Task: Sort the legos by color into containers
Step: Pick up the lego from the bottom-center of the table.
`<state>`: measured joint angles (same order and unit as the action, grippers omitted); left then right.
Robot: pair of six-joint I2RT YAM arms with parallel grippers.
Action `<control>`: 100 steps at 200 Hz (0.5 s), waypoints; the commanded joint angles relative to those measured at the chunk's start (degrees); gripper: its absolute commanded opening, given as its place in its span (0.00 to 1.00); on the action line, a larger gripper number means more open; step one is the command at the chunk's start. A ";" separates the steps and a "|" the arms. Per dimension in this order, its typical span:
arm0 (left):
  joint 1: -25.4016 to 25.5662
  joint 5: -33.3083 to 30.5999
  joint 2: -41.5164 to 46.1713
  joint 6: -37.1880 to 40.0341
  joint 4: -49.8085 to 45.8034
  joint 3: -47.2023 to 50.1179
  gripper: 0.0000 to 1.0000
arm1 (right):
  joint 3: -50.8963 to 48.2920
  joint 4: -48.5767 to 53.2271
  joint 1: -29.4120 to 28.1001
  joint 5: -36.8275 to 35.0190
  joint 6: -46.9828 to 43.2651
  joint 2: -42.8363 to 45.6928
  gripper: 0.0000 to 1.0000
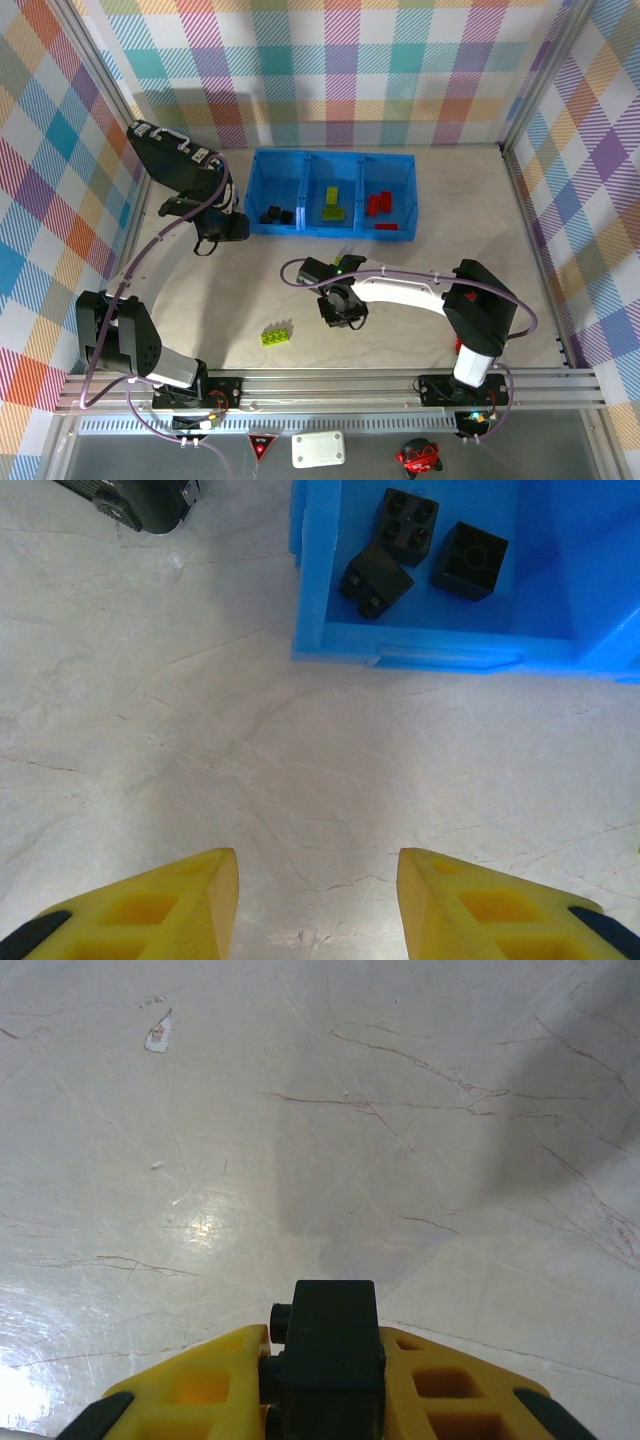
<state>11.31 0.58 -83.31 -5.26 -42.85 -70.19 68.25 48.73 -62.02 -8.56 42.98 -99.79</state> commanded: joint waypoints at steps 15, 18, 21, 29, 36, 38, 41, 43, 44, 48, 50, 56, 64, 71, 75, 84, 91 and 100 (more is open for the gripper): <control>-0.76 0.98 -0.42 0.25 1.41 0.23 0.46 | -1.92 -1.05 -0.56 -1.99 3.01 3.83 0.20; -0.76 1.14 -0.57 0.20 1.49 0.23 0.46 | -2.16 -1.27 -0.56 -2.16 3.12 4.07 0.20; -0.76 1.35 -0.76 0.16 1.58 0.28 0.46 | -2.34 -1.51 -0.56 -2.43 3.22 4.26 0.20; -0.76 1.98 -1.17 -0.05 1.85 0.23 0.46 | -2.75 -1.91 -0.56 -3.06 3.49 4.88 0.20; -0.76 2.50 -1.52 -0.19 1.97 0.23 0.46 | -3.09 -2.27 -0.56 -3.38 3.60 5.39 0.20; -0.76 2.67 -1.62 -0.26 1.98 0.23 0.46 | -3.09 -2.35 -0.56 -3.46 3.60 5.50 0.20; -0.76 2.79 -1.72 -0.28 2.06 0.23 0.46 | -3.19 -2.34 -0.56 -3.52 3.67 5.63 0.20; -0.70 2.83 -1.80 -0.32 2.11 0.25 0.46 | -3.18 -2.39 -0.56 -3.56 3.68 5.76 0.20; -0.69 2.89 -1.83 -0.35 2.13 0.29 0.46 | -3.20 -2.36 -0.56 -3.57 3.64 5.80 0.20; -0.68 2.97 -1.92 -0.44 2.22 0.36 0.46 | -3.14 -2.28 -0.56 -3.57 3.54 5.98 0.20; -0.61 2.95 -1.94 -0.45 2.24 0.44 0.46 | -3.13 -2.25 -0.56 -3.57 3.54 6.11 0.20; -0.51 2.96 -2.03 -0.46 2.33 0.57 0.46 | -3.12 -2.03 -0.56 -3.62 3.51 6.38 0.20; -0.33 2.79 -2.12 -0.46 2.35 0.67 0.46 | -3.29 -1.87 -0.56 -3.66 3.50 6.94 0.20; -0.11 2.59 -2.12 -0.46 2.17 0.67 0.46 | -3.32 -1.65 -0.56 -3.79 3.42 7.53 0.19; 0.00 2.46 -2.12 -0.38 2.03 0.55 0.46 | -3.14 -1.35 -0.56 -3.90 3.41 7.88 0.19; 0.18 2.34 -2.06 -0.30 1.98 0.32 0.46 | -2.59 -0.40 -0.56 -4.08 3.26 8.64 0.20; 0.20 2.20 -1.87 -0.28 1.84 0.16 0.46 | -1.90 0.36 -0.56 -4.25 2.86 9.26 0.19; 0.20 1.90 -1.41 -0.19 1.89 0.17 0.46 | -0.92 1.19 -0.56 -4.57 2.28 10.27 0.20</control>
<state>11.38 2.13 -85.34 -5.30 -41.39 -70.19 65.54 47.27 -62.02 -11.60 45.47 -92.73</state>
